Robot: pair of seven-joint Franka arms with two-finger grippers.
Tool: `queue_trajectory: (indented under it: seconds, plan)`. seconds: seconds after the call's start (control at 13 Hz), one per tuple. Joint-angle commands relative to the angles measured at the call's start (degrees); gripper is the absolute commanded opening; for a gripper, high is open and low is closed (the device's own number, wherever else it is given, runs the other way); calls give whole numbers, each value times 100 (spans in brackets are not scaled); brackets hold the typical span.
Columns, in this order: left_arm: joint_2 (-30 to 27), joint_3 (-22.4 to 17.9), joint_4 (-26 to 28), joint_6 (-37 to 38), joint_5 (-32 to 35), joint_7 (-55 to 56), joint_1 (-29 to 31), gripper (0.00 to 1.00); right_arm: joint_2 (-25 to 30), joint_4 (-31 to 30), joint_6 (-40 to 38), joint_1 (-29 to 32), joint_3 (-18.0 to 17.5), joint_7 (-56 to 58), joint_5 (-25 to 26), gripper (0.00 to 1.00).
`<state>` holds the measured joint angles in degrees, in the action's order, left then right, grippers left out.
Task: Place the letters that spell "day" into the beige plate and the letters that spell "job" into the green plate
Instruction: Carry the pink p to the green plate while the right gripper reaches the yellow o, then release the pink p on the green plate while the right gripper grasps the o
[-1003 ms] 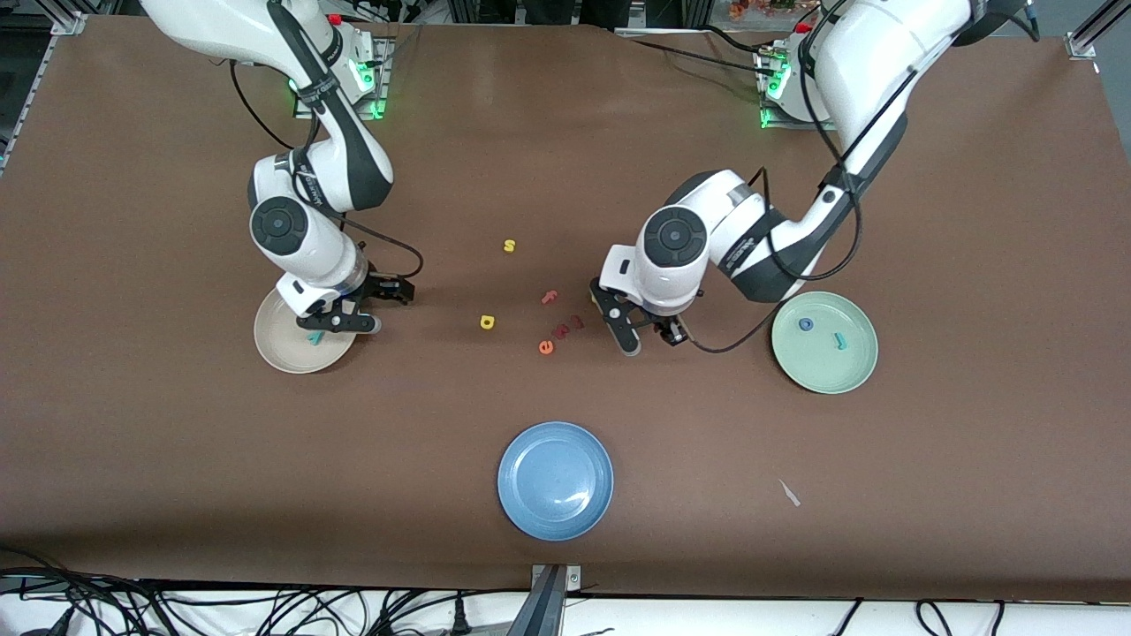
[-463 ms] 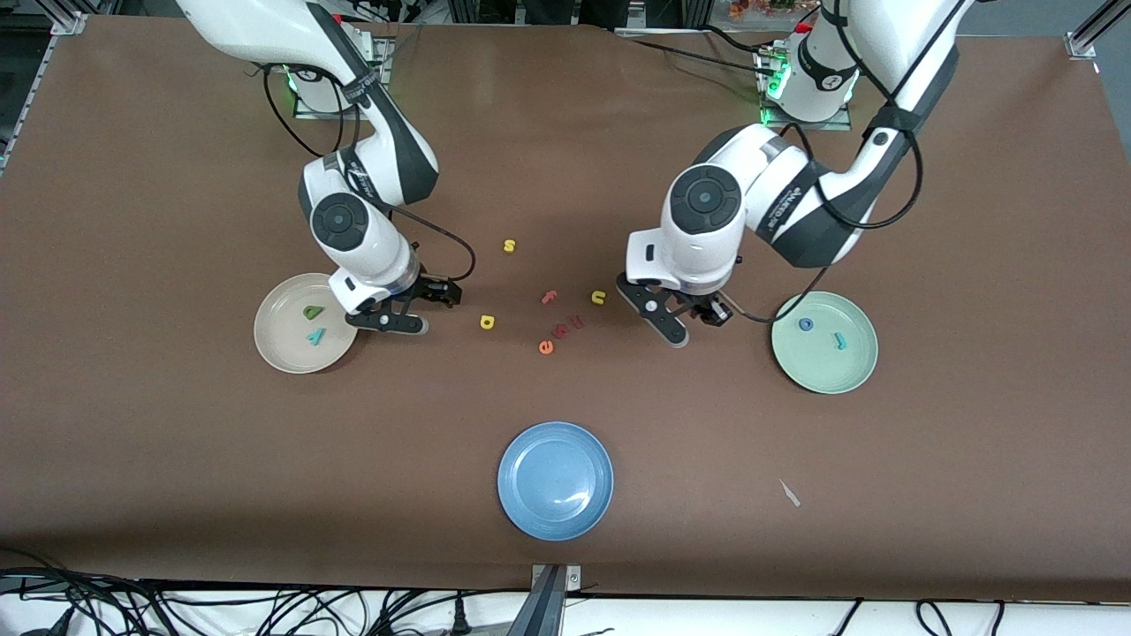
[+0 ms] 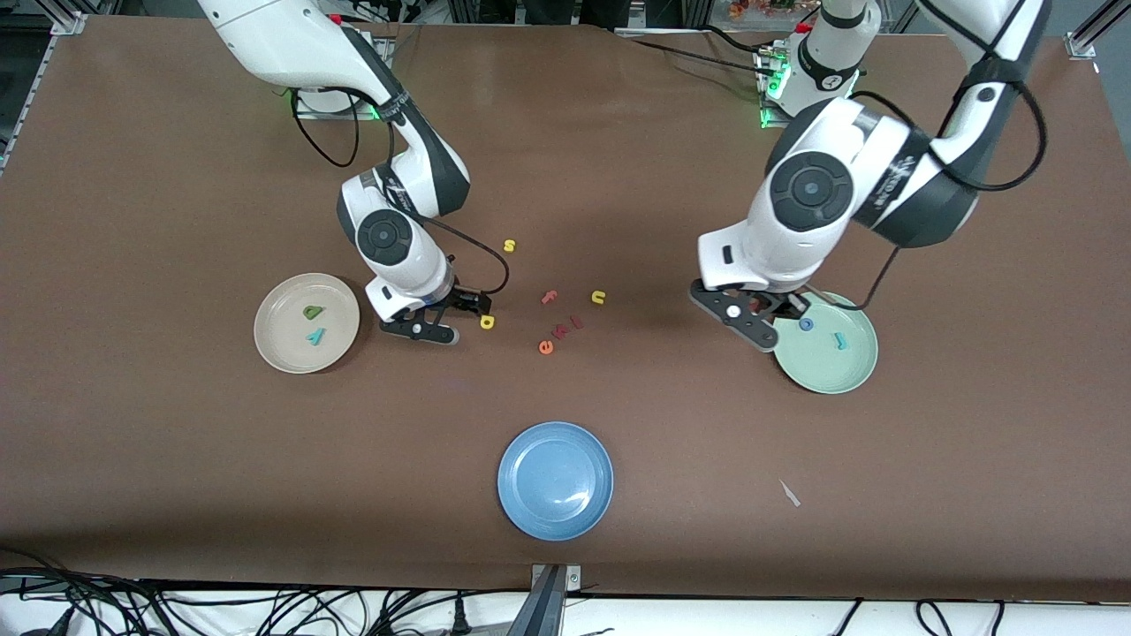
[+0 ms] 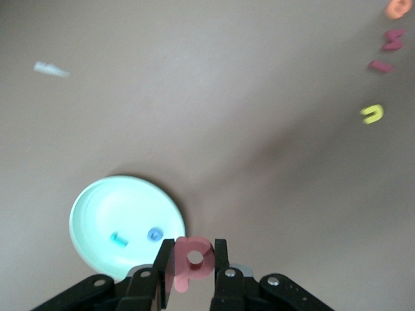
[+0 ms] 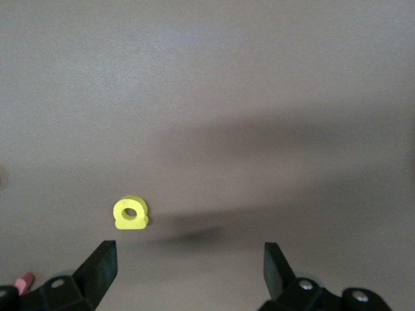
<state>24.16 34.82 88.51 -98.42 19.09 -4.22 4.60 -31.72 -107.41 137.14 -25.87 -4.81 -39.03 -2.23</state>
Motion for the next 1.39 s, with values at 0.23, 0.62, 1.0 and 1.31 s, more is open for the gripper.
queue_trajectory:
  seconds: [0.23, 0.62, 1.0, 1.31]
  plan:
    - [-192, 7, 561, -115, -204, 0, 901, 0, -502, 642, -91, -234, 24, -113, -50, 100]
    - [-271, 95, 1903, -1719, -362, -9, 1700, 0, -722, 818, -91, -269, 24, -104, 12, 100]
    - [27, 86, 2733, -3077, -336, 44, 1983, 0, -897, 1002, -91, -286, 24, -104, 21, 99]
    - [483, 77, 2645, -3244, 136, 552, 1904, 0, -950, 1020, -91, -322, 24, -104, 21, 91]
